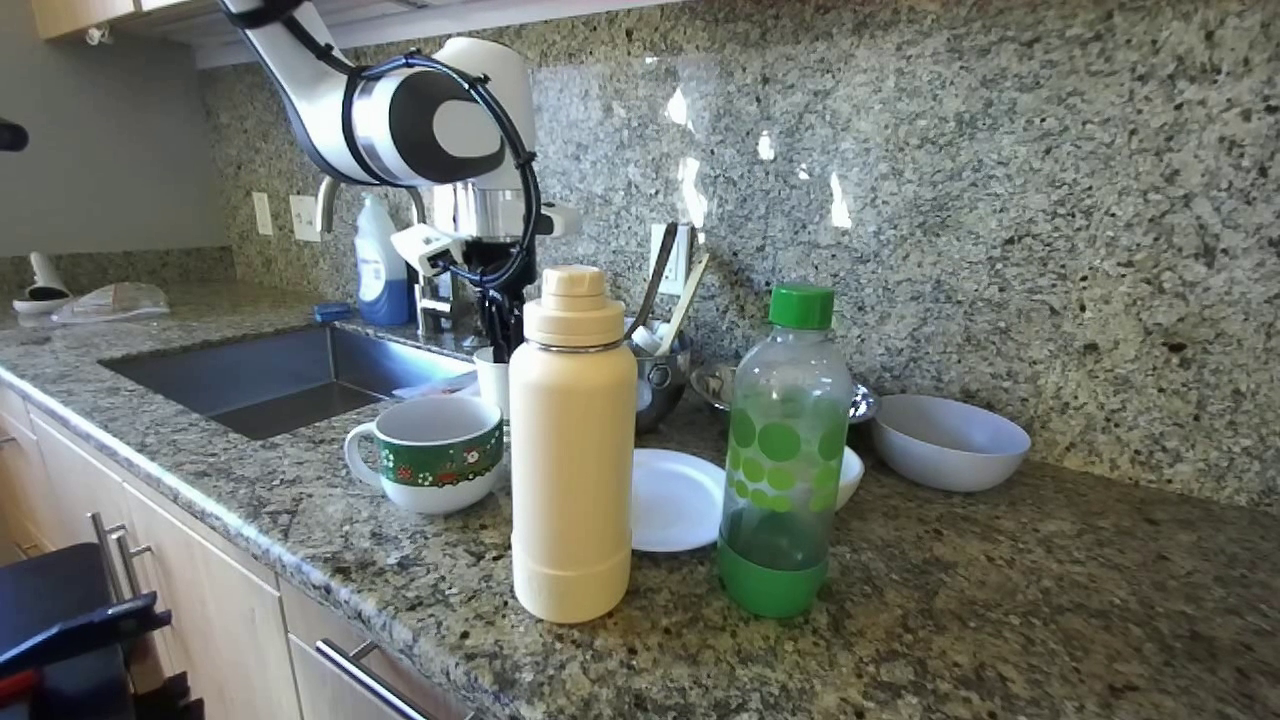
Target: Pour the contents of the cup in the small white bowl
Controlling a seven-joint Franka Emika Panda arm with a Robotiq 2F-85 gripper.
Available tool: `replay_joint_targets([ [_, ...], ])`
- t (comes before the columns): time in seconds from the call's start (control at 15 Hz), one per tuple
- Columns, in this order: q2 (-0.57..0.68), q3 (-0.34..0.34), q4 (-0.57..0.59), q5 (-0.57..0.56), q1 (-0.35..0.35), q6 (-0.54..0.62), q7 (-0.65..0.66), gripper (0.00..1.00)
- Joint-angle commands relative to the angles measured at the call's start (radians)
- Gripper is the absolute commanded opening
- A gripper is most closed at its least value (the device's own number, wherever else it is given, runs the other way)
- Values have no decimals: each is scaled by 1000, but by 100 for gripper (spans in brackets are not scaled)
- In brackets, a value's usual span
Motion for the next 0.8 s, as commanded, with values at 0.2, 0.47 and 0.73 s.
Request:
replay_joint_targets([
  [0.2,-24,-9,-13,-30,8,-13,27,5],
  [0.47,-24,-5,-3,-38,8,-20,16,0],
  [0.73,-43,6,3,-32,7,-26,-9,1],
])
